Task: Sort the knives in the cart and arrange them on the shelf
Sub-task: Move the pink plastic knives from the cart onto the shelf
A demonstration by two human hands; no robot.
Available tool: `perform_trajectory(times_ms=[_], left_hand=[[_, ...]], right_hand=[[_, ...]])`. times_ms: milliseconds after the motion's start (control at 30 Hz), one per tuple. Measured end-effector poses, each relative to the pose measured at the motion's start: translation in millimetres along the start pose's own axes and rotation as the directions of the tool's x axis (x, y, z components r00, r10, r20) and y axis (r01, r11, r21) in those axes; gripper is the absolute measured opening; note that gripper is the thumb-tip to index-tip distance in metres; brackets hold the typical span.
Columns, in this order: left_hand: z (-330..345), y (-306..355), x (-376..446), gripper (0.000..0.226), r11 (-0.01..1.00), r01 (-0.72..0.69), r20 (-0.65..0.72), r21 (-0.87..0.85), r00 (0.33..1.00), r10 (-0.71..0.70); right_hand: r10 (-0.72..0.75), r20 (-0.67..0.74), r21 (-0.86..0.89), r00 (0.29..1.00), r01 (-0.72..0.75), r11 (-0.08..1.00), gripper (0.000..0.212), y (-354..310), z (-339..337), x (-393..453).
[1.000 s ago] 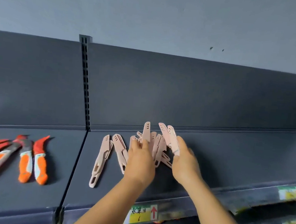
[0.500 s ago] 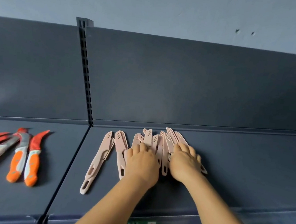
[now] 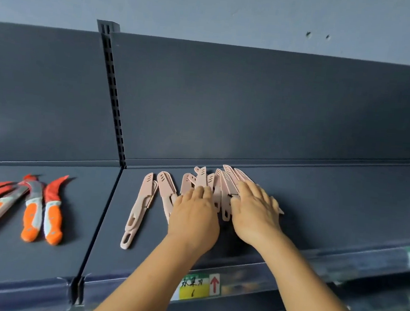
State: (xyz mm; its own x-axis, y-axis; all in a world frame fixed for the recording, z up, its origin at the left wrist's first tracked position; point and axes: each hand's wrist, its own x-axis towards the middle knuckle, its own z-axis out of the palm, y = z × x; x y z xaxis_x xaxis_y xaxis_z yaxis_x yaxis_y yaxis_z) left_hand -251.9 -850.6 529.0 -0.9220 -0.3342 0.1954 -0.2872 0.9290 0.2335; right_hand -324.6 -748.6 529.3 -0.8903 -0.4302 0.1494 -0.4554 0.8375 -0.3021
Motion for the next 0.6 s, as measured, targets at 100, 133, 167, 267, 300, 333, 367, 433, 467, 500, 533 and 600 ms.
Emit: perform_trajectory(times_ms=[100,133,167,267,300,333,367,433,467,500,533,600], left_hand=[[-6,-2,-26,0.048,0.997,-0.077,-0.035,-0.026,0.997,0.076],[-7,-2,-37,0.047,0.994,-0.104,-0.042,-0.035,0.994,0.102],[-8,-3,-48,0.047,0.990,-0.132,-0.048,-0.044,0.990,0.130],[-7,-6,-87,0.053,0.973,-0.216,-0.030,-0.077,0.976,0.214],[-6,-7,-101,0.054,0.966,-0.245,-0.013,-0.085,0.970,0.244],[-5,-7,-114,0.055,0.957,-0.274,0.005,-0.092,0.961,0.276],[-3,-8,-127,0.056,0.948,-0.304,0.019,-0.095,0.952,0.307],[0,-9,-152,0.056,0.928,-0.359,0.040,-0.098,0.931,0.364],[3,-9,-164,0.057,0.919,-0.382,0.051,-0.101,0.920,0.388],[7,-10,-175,0.057,0.910,-0.402,0.062,-0.105,0.910,0.409],[11,-9,-187,0.057,0.900,-0.421,0.074,-0.109,0.900,0.430],[21,-6,-209,0.057,0.877,-0.465,0.110,-0.122,0.872,0.477]], right_hand=[[0.028,-0.042,-0.024,0.999,-0.029,0.999,0.051,-3,-9,-38],[0.048,-0.040,-0.026,0.998,-0.049,0.998,0.052,-3,-10,-52],[0.074,-0.030,-0.021,0.997,-0.074,0.997,0.053,-4,-10,-68],[0.154,0.009,0.008,0.988,-0.154,0.988,0.055,-6,-6,-119],[0.184,0.016,0.016,0.983,-0.184,0.983,0.055,-6,-4,-136],[0.216,0.021,0.023,0.976,-0.217,0.976,0.055,-7,-2,-154],[0.248,0.026,0.030,0.968,-0.249,0.968,0.055,-7,1,-171],[0.304,0.034,0.045,0.952,-0.305,0.951,0.056,-6,7,-204],[0.330,0.039,0.052,0.943,-0.332,0.942,0.057,-5,10,-221],[0.361,0.048,0.058,0.931,-0.363,0.930,0.057,-4,14,-237],[0.394,0.057,0.063,0.917,-0.397,0.915,0.057,-2,17,-253],[0.463,0.076,0.073,0.883,-0.468,0.881,0.057,3,25,-284]])
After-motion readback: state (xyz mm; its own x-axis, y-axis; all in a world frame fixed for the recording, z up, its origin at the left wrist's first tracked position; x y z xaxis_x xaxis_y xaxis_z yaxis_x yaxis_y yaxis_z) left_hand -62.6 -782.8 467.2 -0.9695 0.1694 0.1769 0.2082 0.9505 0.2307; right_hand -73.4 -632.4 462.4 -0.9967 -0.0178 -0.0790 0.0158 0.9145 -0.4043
